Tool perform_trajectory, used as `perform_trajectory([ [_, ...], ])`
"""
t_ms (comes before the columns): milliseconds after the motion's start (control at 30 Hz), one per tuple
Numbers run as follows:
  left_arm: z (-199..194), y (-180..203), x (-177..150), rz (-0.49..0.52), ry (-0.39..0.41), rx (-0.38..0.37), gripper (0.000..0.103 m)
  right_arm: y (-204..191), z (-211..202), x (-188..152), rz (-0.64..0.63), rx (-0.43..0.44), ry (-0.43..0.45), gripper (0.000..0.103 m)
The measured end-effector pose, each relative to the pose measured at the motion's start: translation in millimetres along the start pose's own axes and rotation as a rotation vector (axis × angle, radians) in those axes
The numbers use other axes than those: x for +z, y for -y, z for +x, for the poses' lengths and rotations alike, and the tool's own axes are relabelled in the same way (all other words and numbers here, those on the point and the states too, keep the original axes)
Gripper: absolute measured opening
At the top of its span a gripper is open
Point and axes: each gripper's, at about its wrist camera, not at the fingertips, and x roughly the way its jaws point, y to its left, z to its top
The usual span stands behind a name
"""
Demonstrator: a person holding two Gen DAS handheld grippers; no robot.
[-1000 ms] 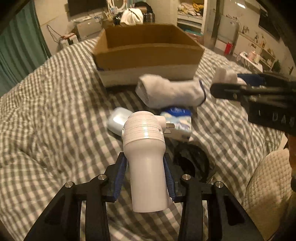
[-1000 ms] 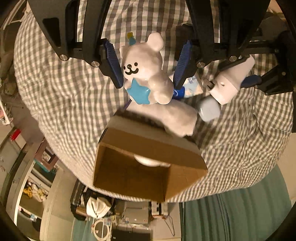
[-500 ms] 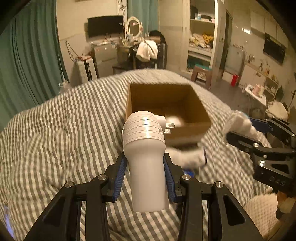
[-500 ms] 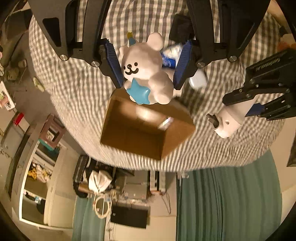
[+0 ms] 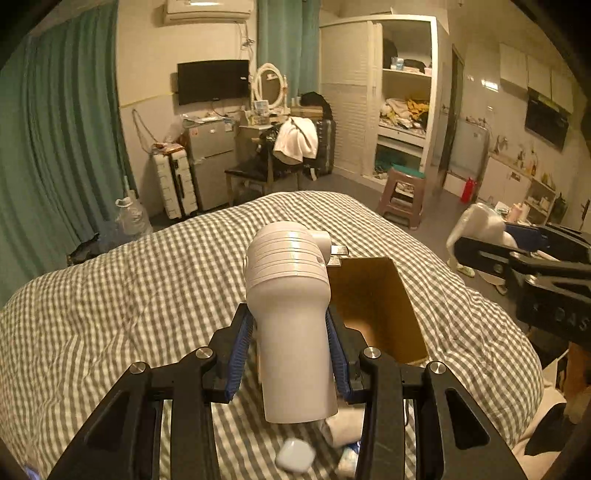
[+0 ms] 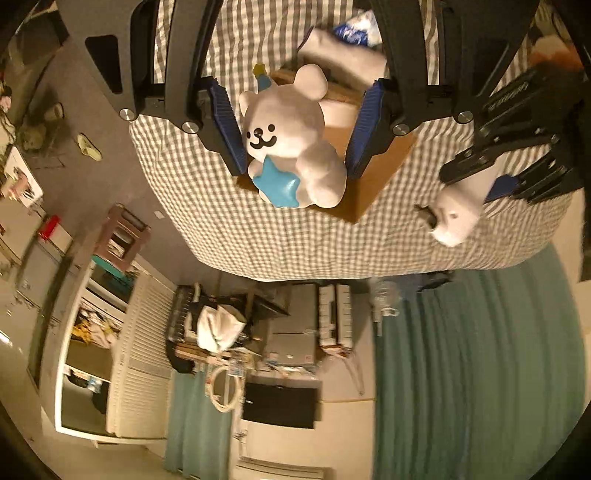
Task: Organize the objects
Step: 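Carry the bottle and figurine into the box and open both tools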
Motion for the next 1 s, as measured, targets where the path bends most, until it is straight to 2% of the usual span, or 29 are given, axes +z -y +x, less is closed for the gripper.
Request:
perform_trajectory([
  [267, 69, -4, 13, 0.024, -0.058, -0.074, 0.04, 3, 73, 23, 0.097, -0.019, -0.063, 0.056],
  [633, 153, 9, -3, 0.103, -0.148, -0.158, 0.04, 44, 176, 4, 0.261, -0.032, -0.189, 0.056],
  [833, 179, 3, -12, 0.087, -0.186, -0.188, 0.04, 53, 211, -1, 0.296, -0.039, -0.223, 0.056],
  [1000, 184, -1, -23, 0.072, -0.203, -0.204, 0.043, 48, 223, -7, 0.305, -0.022, -0.238, 0.057],
])
